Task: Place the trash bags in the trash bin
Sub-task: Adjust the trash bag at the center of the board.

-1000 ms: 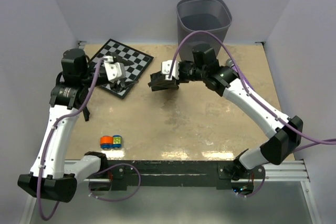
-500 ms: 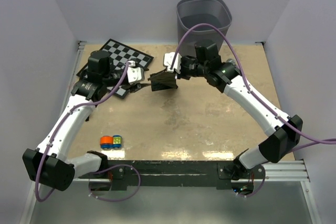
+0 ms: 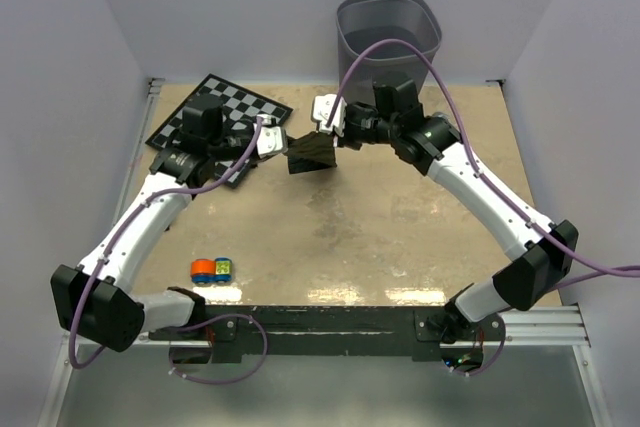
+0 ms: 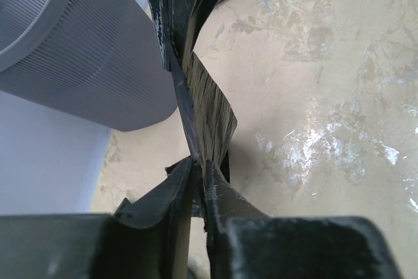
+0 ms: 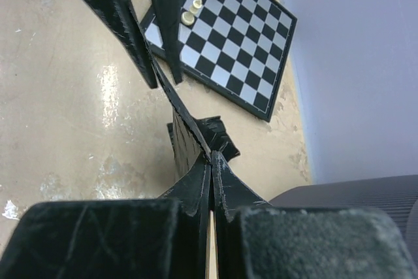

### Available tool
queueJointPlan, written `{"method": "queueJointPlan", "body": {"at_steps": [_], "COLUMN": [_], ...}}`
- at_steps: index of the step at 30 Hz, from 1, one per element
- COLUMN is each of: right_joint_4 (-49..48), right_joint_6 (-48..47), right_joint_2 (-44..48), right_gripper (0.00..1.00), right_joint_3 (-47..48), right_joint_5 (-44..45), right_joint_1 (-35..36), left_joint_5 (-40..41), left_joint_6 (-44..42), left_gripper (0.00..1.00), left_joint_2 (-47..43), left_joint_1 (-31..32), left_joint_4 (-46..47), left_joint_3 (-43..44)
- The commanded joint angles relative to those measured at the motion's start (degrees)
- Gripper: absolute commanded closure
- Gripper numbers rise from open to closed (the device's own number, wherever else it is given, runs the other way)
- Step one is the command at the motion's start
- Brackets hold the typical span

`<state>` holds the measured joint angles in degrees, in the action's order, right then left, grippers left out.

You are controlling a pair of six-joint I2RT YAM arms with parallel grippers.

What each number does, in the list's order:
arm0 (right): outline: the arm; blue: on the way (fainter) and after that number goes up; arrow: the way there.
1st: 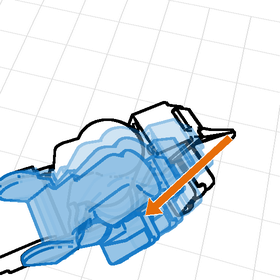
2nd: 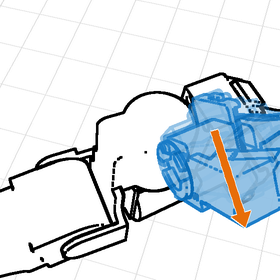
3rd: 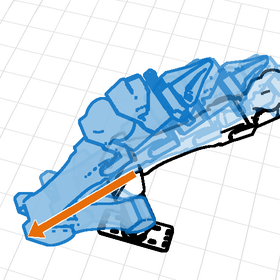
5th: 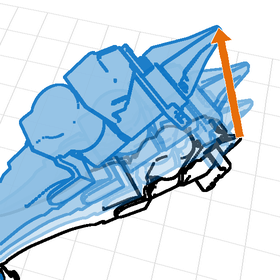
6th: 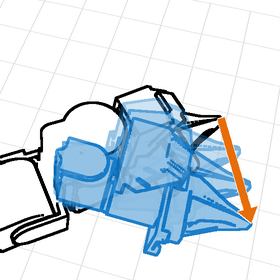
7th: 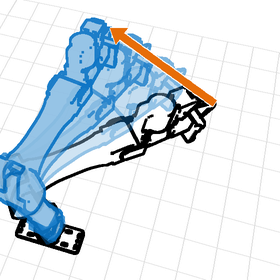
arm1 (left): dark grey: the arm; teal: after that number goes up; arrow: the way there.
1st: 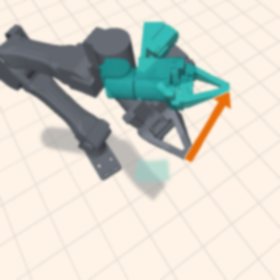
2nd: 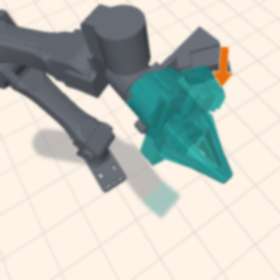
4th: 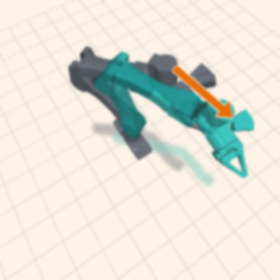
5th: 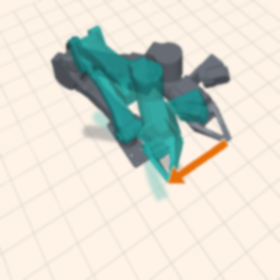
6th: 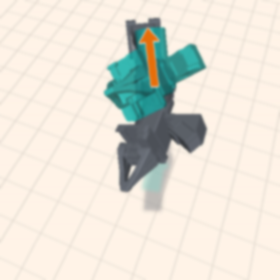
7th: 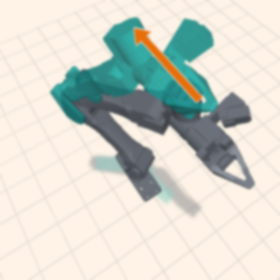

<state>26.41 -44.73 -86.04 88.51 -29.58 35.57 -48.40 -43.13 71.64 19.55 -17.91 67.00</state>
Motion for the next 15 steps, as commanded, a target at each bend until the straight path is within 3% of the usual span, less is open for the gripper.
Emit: {"method": "queueJointPlan", "body": {"at_steps": [1, 2, 5, 8, 10, 15], "right_joint_4": [-0.84, -0.14, 5.12, 8.56, 8.31, 3.83], "right_joint_6": [0.53, -0.44, -5.70, -6.42, -4.15, 5.08], "right_joint_2": [-0.18, -0.18, -1.58, -4.47, -6.68, -6.16], "right_gripper": [1.00, 1.00, 1.00, 1.00, 1.00, 1.00], "right_joint_3": [2.90, 2.64, 3.33, 6.66, 8.86, 13.44], "right_joint_5": [-1.70, -2.66, -6.35, -8.46, -10.57, -17.34], "right_joint_1": [-0.06, -0.06, -0.15, -0.15, -0.24, -0.15], "left_joint_5": [1.20, 1.81, 4.01, 6.91, 7.88, 14.28], "left_joint_6": [-1.96, -1.52, -4.22, -14.32, -21.69, -31.56], "left_gripper": [0.91, 0.99, 1.00, 1.00, 1.00, 1.00], "left_joint_2": [0.17, -0.18, -2.19, -5.44, -6.24, -4.40], "left_joint_1": [0.14, 0.14, 1.18, 4.34, 6.89, 11.64], "left_joint_4": [2.43, 4.01, 11.29, 25.69, 30.55, 30.48], "left_joint_3": [1.55, 1.12, -1.69, -7.48, -11.62, -12.07]}}
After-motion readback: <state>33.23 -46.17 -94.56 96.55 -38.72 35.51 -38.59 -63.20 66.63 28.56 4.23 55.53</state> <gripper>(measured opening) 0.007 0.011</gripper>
